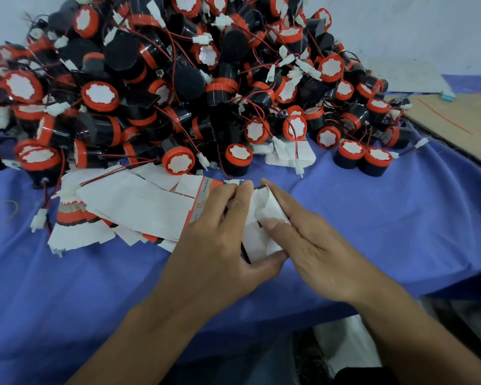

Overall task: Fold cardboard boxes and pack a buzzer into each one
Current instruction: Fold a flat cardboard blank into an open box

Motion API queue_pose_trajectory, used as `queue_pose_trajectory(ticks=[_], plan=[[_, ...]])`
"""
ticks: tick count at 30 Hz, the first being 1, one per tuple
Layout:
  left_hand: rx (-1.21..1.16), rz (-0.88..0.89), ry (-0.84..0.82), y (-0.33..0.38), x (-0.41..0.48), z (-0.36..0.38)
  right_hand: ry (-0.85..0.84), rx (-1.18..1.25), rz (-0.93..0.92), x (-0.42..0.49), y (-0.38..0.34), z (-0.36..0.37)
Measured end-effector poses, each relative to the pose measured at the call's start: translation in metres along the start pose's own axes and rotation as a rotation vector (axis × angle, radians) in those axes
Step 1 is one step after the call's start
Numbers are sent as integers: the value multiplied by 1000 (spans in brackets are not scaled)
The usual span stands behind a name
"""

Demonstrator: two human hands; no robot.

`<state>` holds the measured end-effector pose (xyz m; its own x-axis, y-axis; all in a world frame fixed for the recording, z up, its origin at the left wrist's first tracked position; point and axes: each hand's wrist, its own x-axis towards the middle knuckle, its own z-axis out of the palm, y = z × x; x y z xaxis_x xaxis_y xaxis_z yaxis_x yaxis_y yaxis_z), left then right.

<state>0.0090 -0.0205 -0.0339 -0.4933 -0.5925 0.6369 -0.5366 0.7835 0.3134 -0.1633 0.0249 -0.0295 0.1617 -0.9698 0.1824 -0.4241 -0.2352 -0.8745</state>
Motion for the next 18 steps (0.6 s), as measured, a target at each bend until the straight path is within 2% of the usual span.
queue_pose_trajectory(ticks=[8, 18], plan=[[23, 10, -9, 0, -2, -1, -12, 64, 36, -1, 0, -3], [47, 15, 60, 0, -3, 5, 65, 89, 117, -1, 1, 5]])
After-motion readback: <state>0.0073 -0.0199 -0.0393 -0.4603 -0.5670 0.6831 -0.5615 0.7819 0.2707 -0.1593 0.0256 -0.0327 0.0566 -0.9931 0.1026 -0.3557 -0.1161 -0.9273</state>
